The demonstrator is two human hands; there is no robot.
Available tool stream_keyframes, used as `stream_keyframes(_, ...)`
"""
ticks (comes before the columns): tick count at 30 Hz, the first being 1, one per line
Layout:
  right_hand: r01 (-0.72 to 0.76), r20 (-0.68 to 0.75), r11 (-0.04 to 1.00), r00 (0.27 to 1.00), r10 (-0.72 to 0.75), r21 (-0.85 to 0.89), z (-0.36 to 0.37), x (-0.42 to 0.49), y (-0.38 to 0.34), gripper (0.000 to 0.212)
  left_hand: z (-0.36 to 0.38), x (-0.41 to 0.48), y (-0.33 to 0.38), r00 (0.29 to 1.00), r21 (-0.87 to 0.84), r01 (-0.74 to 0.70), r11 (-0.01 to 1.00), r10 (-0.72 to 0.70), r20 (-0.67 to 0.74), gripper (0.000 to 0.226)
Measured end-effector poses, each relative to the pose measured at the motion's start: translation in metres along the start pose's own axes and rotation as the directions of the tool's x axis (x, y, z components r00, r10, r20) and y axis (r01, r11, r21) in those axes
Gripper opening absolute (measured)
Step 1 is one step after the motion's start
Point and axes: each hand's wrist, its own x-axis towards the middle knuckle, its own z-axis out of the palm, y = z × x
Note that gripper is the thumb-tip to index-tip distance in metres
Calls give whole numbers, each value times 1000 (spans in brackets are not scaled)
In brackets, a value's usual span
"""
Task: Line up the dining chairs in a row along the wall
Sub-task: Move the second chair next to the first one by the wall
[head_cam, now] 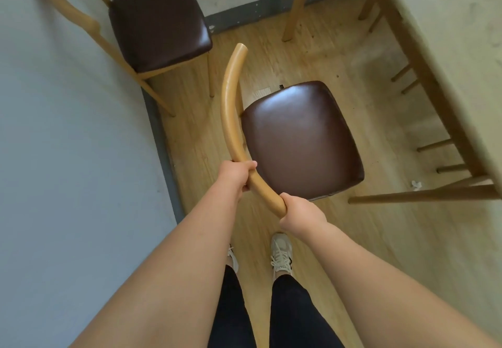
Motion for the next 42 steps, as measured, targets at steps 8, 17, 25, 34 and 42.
stream_keyframes(8, 53, 17, 998, 998, -52, -21, 7, 31, -84, 23, -84, 29, 27, 1000, -54, 17, 998, -19, -25, 28)
stream_keyframes(17, 164, 59, 984, 985, -160, -67, 18, 72, -199, 24, -192, 69, 57, 985, -84, 21, 996, -35, -169, 40)
stream_keyframes(25, 259, 127, 959, 961, -244, -118, 28, 94, -282, 36, -264, 90, 77, 960, -137, -34, 990, -6, -281, 36)
stream_keyframes(34, 331, 224, 912, 934, -280, -242, 41, 89, -330, 44, -301, 91, 73, 944, -183, -37, 982, -26, -329, 40)
stream_keyframes(42, 377, 344, 898, 894, -287, -229, 54, 77, -346, 42, -315, 94, 49, 876, -97, 1, 995, -48, -480, 40)
